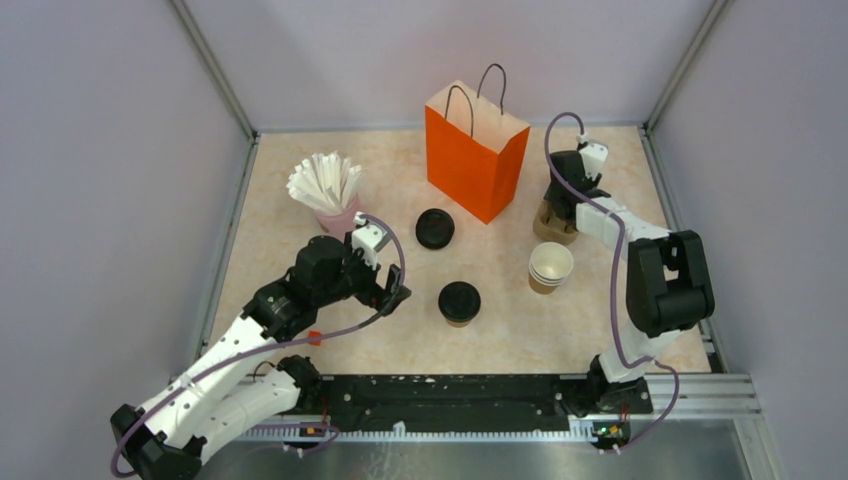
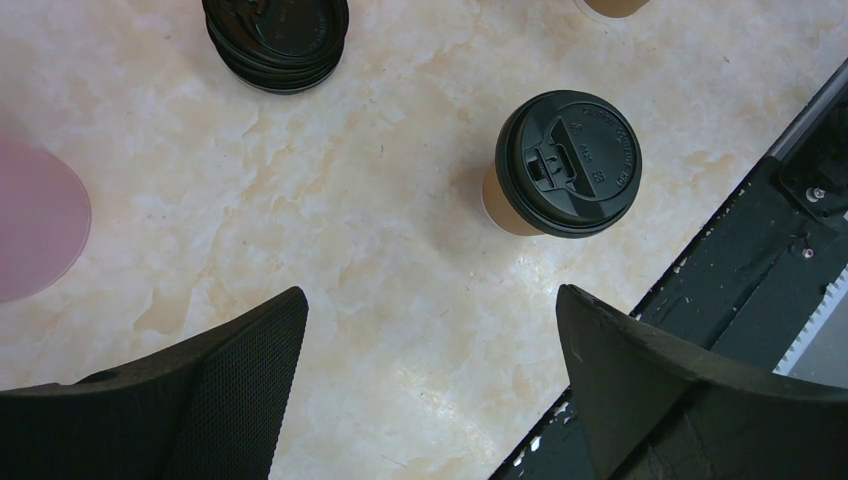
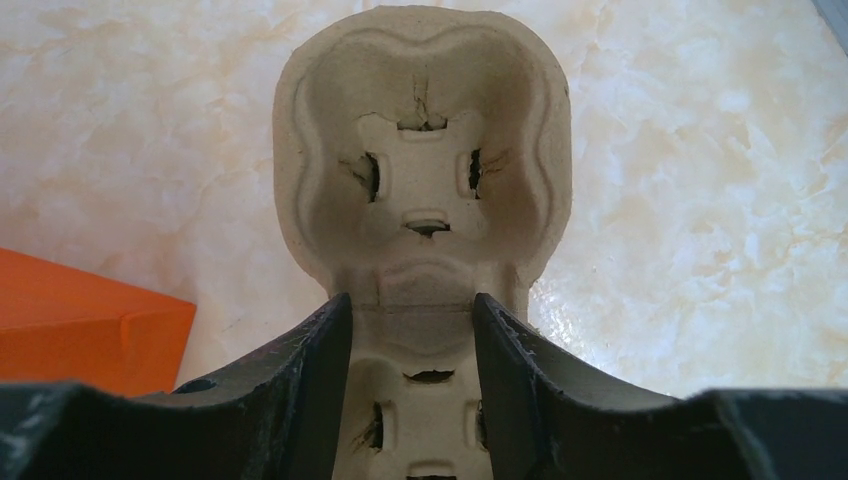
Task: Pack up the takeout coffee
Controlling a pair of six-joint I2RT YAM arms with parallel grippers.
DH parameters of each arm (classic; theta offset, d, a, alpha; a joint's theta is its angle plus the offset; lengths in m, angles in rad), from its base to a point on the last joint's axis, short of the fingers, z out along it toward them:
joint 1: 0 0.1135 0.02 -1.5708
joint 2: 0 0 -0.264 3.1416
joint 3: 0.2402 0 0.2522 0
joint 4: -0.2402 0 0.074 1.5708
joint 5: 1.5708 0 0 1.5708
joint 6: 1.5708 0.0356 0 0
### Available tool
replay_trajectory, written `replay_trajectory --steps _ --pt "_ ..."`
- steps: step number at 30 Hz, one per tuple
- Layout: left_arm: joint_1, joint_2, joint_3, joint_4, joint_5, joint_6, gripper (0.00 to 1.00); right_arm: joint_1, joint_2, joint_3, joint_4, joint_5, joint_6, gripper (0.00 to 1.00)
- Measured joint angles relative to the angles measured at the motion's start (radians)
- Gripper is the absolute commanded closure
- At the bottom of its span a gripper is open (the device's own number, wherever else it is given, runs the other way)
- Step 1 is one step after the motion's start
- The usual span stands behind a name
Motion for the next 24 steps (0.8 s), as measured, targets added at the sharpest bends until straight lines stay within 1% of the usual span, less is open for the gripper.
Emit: replay_trajectory --steps 7,11,13,20,24 --pt "0.0 0.001 0.0 0.0 -0.004 0.002 0.01 0.0 0.0 -0.003 0.005 -0.002 0.0 0.54" --pt "0.0 0.001 0.0 0.0 -0.004 0.003 0.01 -0.001 0.0 -0.016 0.014 -0.005 0.0 0.5" --pt "0.0 0.003 0.0 0.0 -0.004 0.003 0.01 -0.002 0.0 -0.018 0.015 -0.014 0.0 0.5" --pt "0.0 0.016 0.0 0.0 -0.003 0.003 0.01 -0.006 0.0 -0.022 0.014 -0.027 -0.01 0.54" --pt "0.0 0.016 -0.001 0.0 -0.004 0.003 0.01 -0.01 0.0 -0.022 0.015 -0.031 -0.02 0.58"
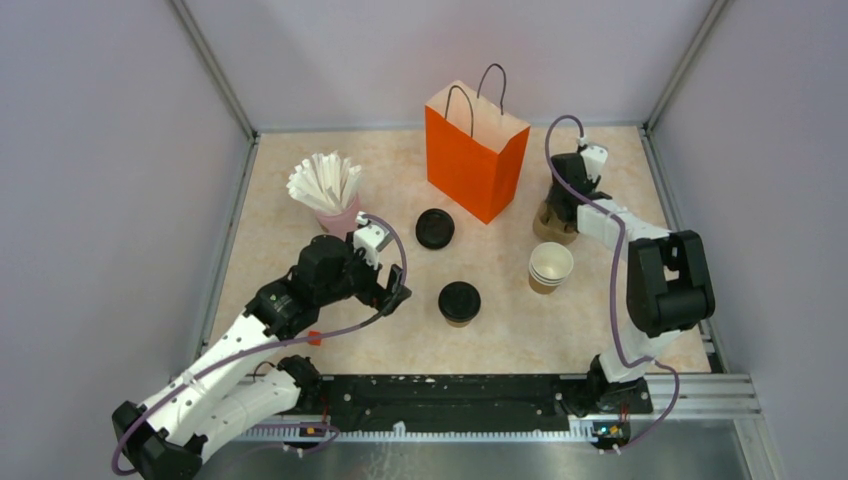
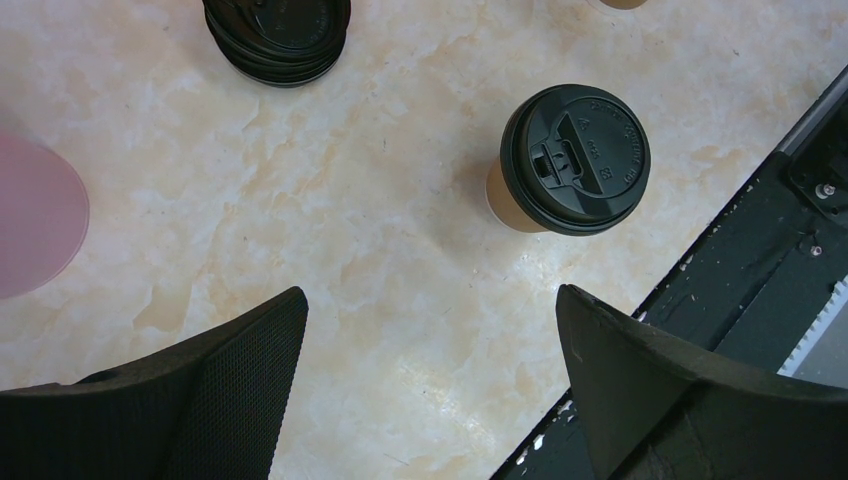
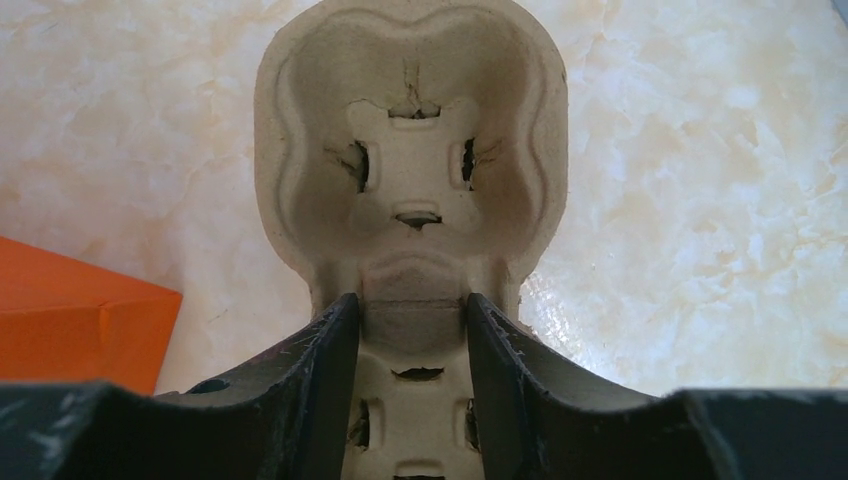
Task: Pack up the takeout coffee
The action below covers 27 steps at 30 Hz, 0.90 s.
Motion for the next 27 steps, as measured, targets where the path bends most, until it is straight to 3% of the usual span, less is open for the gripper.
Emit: replay_trajectory --steps 8,19,27 --pt "0.0 0.0 0.0 0.0 -0.002 0.0 0.01 -0.003 0.0 0.0 0.004 -0.016 -0.033 0.73" --pt "0.0 0.01 0.0 -0.002 -0.088 -0.022 0.01 -0.003 -0.089 -0.006 0.013 -0.094 -0.122 0.74" --pt "0.0 0.016 0.085 -0.016 -0.132 -0.151 0.01 -0.003 -0.172 -0.006 -0.031 -0.16 -0.147 0.74"
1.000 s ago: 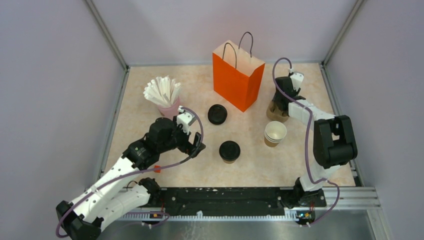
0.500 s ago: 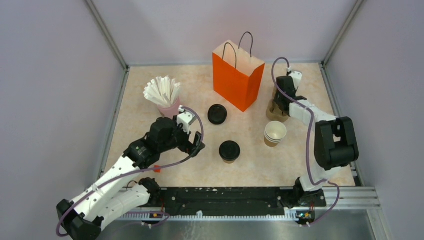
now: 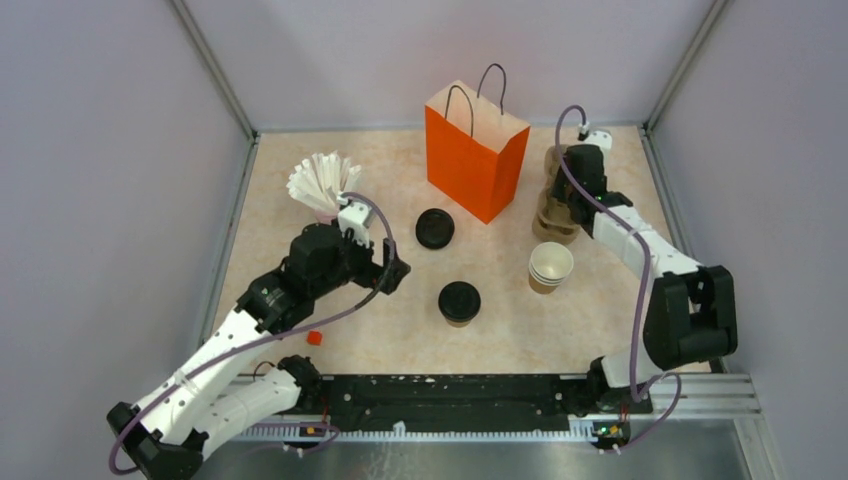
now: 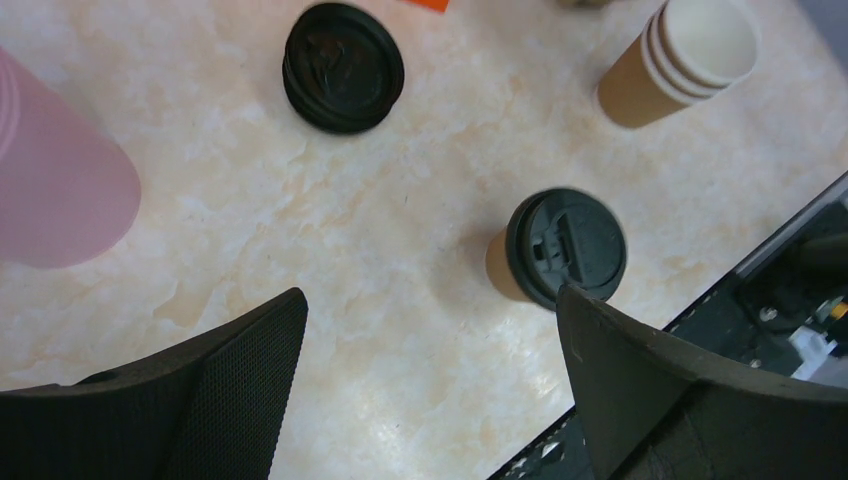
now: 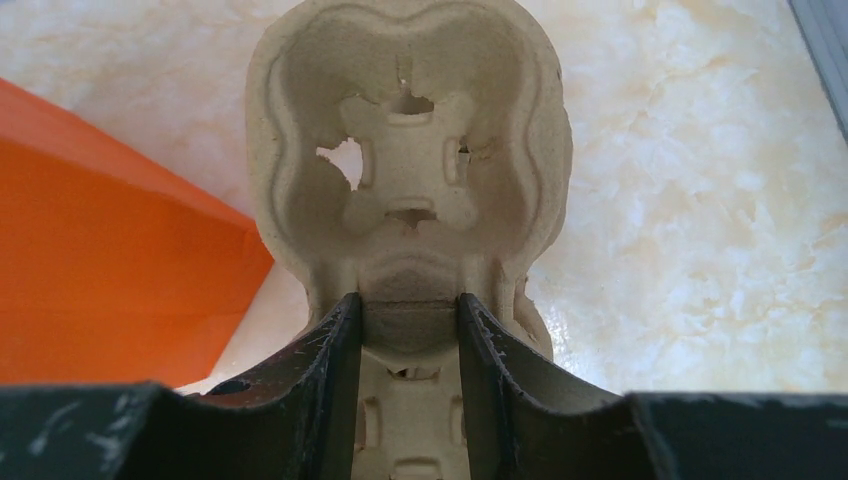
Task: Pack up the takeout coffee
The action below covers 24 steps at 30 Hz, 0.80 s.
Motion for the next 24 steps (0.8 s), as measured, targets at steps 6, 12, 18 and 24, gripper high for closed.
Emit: replay_trajectory --steps 6,12,18,24 --pt "0.0 0.077 0.157 0.054 -0.084 -0.108 0.04 0.0 -0.18 0.001 -0.073 -0.074 0.0 0.74" --pt "0.015 0.304 0.383 0.161 -0.271 -0.143 0.04 0.0 -0.358 0.037 -0.123 -0.173 0.0 0.74" --pt "0.063 0.582 0.629 0.24 -0.352 -0.073 0.06 0.0 -0.428 0.04 -0.118 -0.318 0.004 0.73" --pt "0.105 0.694 0.671 0.325 -0.391 -0.113 0.11 0.0 -0.507 0.002 -0.103 -0.435 0.012 0.74"
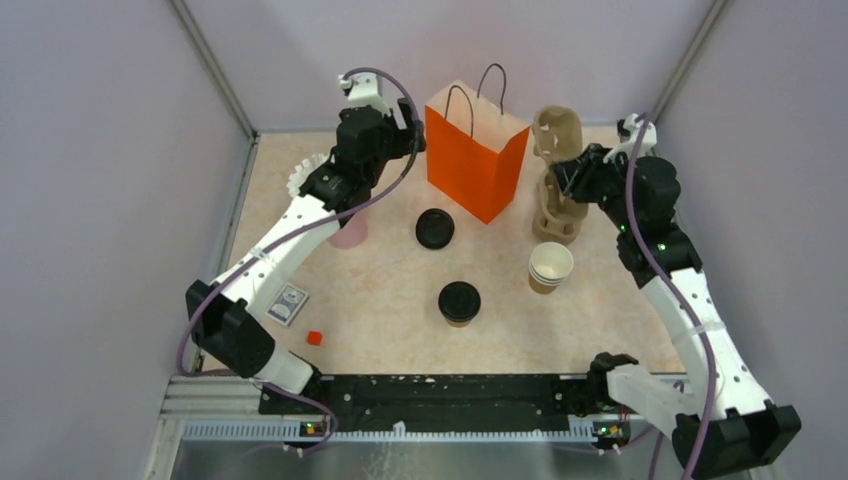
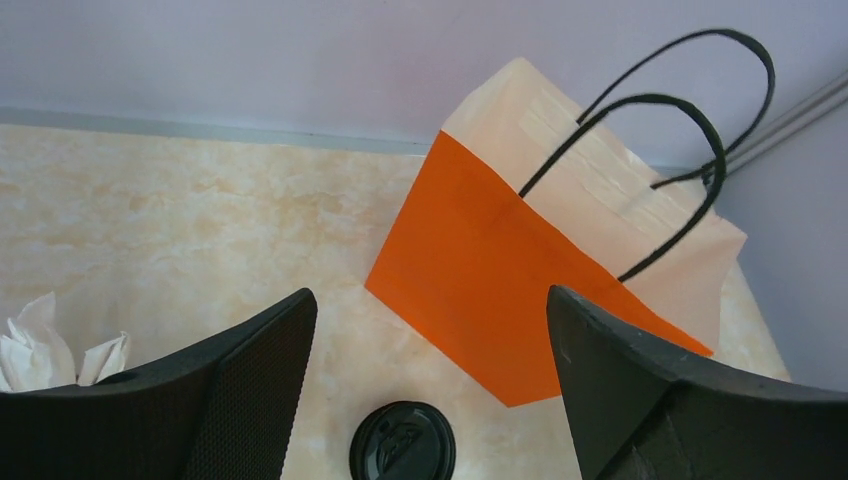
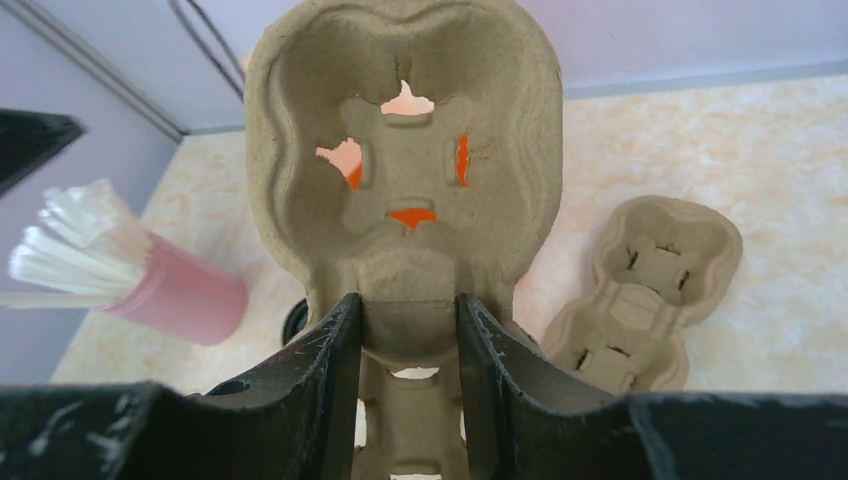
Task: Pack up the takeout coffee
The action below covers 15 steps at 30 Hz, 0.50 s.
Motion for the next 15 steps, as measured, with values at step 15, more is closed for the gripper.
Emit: replay_trajectory --steps 15 --pt "0.073 0.119 0.108 0.071 0.206 -0.407 0.19 0.0 -0.145 0.07 -0.068 -0.093 0.09 0.75"
